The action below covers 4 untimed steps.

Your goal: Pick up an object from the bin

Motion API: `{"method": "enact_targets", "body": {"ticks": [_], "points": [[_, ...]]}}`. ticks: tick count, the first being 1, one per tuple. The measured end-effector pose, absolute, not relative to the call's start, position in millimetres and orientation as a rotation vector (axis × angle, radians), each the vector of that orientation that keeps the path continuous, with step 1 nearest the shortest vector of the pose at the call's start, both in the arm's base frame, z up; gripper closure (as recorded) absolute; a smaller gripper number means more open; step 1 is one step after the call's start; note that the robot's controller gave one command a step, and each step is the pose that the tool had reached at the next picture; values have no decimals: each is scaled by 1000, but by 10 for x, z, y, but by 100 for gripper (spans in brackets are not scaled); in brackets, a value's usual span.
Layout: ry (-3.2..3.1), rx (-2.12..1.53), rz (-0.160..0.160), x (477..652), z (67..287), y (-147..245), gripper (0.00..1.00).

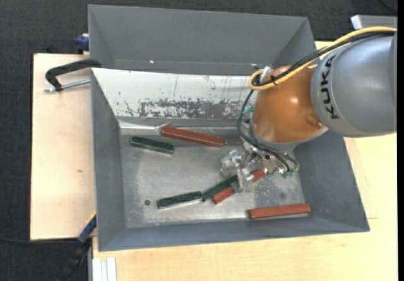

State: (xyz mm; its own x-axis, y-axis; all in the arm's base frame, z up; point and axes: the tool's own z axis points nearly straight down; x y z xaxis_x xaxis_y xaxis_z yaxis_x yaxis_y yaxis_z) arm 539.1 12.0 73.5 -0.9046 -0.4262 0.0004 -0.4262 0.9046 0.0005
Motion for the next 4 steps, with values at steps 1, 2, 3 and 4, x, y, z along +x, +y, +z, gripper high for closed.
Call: {"method": "enact_targets", "body": {"ticks": [1, 2, 3, 4], "points": [[-3042, 785, -5, 5403, 877, 72, 100], [-3089, 638, 1, 5600, 1775, -21, 0], [-3082, 639, -1, 5583, 1742, -20, 0], [-3058, 757, 2, 5475, 1445, 35, 0]]}}
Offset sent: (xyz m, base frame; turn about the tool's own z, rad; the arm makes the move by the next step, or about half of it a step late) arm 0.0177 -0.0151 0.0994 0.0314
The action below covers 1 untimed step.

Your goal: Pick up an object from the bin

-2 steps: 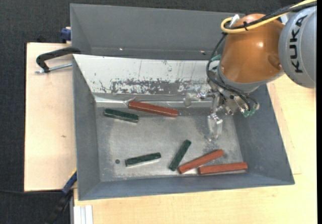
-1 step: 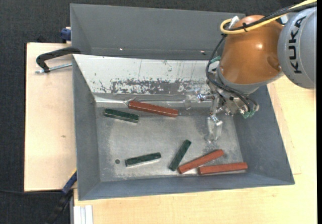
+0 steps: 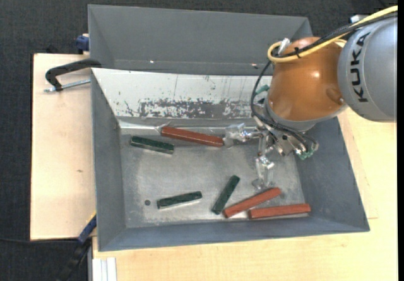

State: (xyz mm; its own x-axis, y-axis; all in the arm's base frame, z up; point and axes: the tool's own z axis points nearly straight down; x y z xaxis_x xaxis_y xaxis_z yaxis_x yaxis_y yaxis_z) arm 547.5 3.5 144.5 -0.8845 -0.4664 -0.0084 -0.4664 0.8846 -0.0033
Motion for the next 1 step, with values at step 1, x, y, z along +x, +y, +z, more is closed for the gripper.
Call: {"method": "enact_targets", "body": {"ticks": [1], "points": [[2944, -1085, 0, 5444, 1031, 48, 0]]}}
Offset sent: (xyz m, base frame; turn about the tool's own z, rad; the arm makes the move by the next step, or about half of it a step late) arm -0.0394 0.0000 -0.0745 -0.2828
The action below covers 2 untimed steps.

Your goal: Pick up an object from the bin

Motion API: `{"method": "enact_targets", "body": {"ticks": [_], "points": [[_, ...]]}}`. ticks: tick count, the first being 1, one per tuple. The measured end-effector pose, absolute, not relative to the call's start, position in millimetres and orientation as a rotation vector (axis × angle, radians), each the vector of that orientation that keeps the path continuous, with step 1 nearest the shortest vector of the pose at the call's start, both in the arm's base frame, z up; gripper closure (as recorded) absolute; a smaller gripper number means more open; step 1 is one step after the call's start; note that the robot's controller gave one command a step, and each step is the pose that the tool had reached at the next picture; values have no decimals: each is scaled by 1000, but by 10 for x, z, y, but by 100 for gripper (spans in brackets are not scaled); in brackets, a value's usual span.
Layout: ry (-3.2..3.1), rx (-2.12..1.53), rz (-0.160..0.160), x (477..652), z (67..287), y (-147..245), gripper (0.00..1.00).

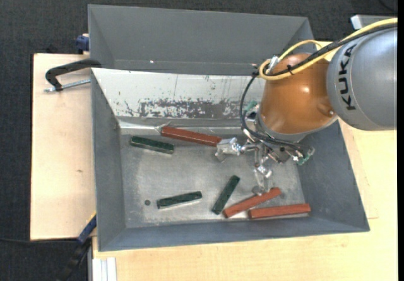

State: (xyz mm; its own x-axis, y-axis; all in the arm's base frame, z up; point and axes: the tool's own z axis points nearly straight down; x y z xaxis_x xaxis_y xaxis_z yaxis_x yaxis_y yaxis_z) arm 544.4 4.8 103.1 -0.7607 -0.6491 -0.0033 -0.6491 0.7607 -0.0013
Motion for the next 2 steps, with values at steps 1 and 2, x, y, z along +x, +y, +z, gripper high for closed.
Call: {"method": "enact_targets", "body": {"ticks": [1, 2], "points": [[2914, -1174, -3, 5100, 738, 33, 100], [2913, -1174, -3, 5102, 740, 34, 100]]}}
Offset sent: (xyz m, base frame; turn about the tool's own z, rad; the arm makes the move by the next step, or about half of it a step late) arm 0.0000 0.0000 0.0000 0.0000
